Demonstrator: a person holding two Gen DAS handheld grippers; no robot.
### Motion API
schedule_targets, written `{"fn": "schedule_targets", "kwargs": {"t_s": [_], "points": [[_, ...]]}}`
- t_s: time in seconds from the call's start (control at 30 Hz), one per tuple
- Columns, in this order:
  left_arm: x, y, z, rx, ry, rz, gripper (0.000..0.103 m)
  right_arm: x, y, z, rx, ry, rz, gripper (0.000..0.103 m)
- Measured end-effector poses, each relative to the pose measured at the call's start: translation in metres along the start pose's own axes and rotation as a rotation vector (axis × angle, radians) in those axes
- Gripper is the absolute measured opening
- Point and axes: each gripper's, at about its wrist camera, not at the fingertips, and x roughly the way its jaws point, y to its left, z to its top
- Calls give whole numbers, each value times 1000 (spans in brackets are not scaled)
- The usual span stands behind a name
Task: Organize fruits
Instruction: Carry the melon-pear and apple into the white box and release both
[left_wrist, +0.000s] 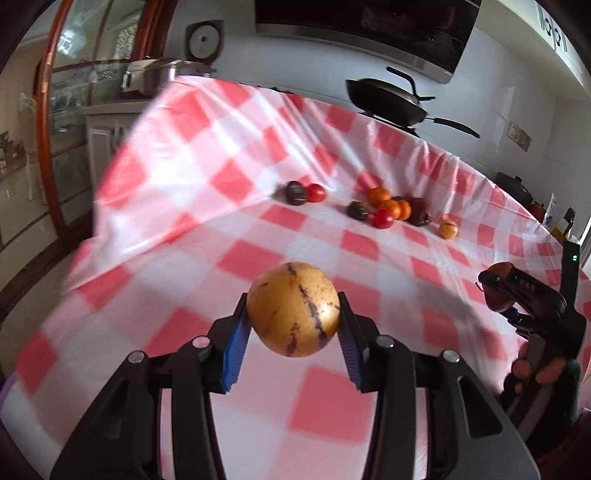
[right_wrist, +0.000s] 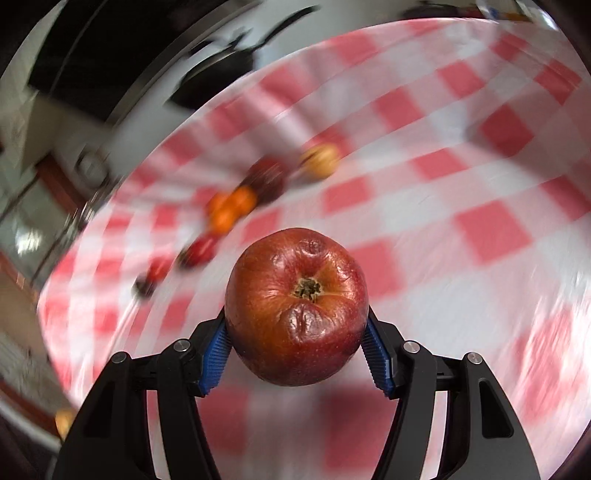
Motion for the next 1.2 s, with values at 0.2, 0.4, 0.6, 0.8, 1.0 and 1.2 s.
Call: {"fn": "schedule_targets", "kwargs": {"t_s": [0.2,0.4,0.6,0.8,1.0,1.2], "points": [[-20,42,-14,-41,3,35,45,-12,55,-46,-145,26,87,62],[-21,66,-21,-99,22,30,45,-12,68,-57,-162,64,102,62],[-40,80,-24,-89,-9,48,45,-18,85,-78,-184,142,143,62],[-84,127,-43,-127,-41,97,45,-28,136,-118,-338,212,243,62],[-136,189,-71,-147,-60,225,45,-57,210,-172,-592,227,436,62],[-144,249,-108,-193,56,359,45,-87,272,-253,-916,348,645,62]]}}
